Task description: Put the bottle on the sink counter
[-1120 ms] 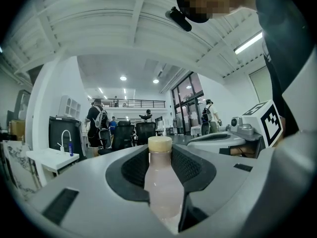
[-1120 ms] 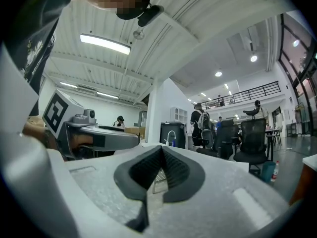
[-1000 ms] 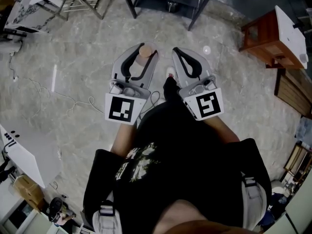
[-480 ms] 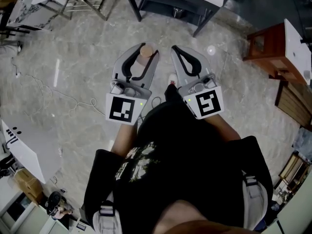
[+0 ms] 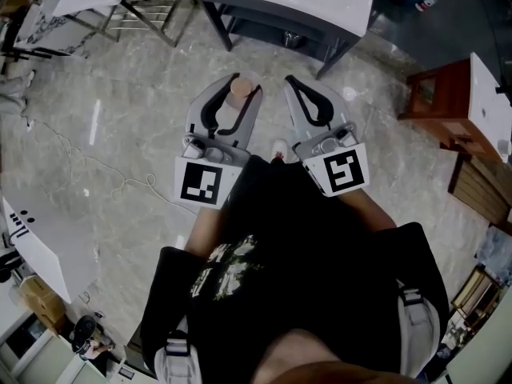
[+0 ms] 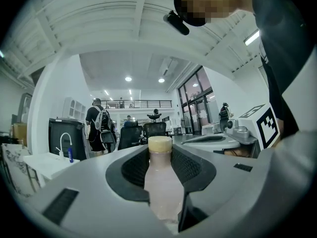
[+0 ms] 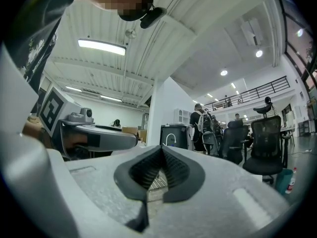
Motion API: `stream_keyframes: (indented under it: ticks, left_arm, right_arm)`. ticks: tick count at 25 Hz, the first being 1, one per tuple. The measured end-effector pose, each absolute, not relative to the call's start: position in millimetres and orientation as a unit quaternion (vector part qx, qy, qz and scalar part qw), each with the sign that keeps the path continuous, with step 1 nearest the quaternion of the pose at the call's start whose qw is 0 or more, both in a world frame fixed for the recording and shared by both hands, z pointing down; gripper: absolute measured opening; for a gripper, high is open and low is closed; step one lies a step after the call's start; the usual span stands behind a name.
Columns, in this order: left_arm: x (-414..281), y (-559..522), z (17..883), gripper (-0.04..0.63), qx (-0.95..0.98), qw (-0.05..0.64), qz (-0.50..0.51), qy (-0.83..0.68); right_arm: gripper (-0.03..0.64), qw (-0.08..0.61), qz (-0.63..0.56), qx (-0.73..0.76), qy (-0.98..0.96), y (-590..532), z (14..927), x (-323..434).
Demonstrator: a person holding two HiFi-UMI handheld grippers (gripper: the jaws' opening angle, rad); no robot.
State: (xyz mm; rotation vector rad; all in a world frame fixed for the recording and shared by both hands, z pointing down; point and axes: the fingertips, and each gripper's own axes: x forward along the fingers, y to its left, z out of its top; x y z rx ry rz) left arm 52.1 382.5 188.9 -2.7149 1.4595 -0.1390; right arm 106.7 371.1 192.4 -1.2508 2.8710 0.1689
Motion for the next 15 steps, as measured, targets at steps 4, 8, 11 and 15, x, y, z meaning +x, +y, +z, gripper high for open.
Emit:
stream_keyframes:
  ticks: [4, 8, 11, 15]
  left_arm:
    - [59.2, 365.0, 197.1, 0.147, -0.879, 0.023, -0.049, 0.474]
    - [62.4, 348.3, 201.8, 0.147, -0.88, 0.017, -0.049, 0.473]
    - [65.2, 335.2, 206.1, 0.147, -0.88, 0.013, -0.046, 0.473]
    - [67.6, 313.2, 207.0, 0.147, -0.883, 0.016, -0.048, 0.467]
  right_arm:
    - [-0.005, 0.006, 0.045, -0.404, 0.914, 351.7, 198.8, 116.5]
    - [-0.005, 0.004, 0.037, -0.413, 0.91, 338.1, 205.4, 122.2]
    - [-0.005, -0.003, 0.041, -0.408, 0.912, 329.5, 210.3, 123.4]
    - [-0.005, -0.004, 0.036, -0.409, 0.912, 306.2, 212.4, 122.1]
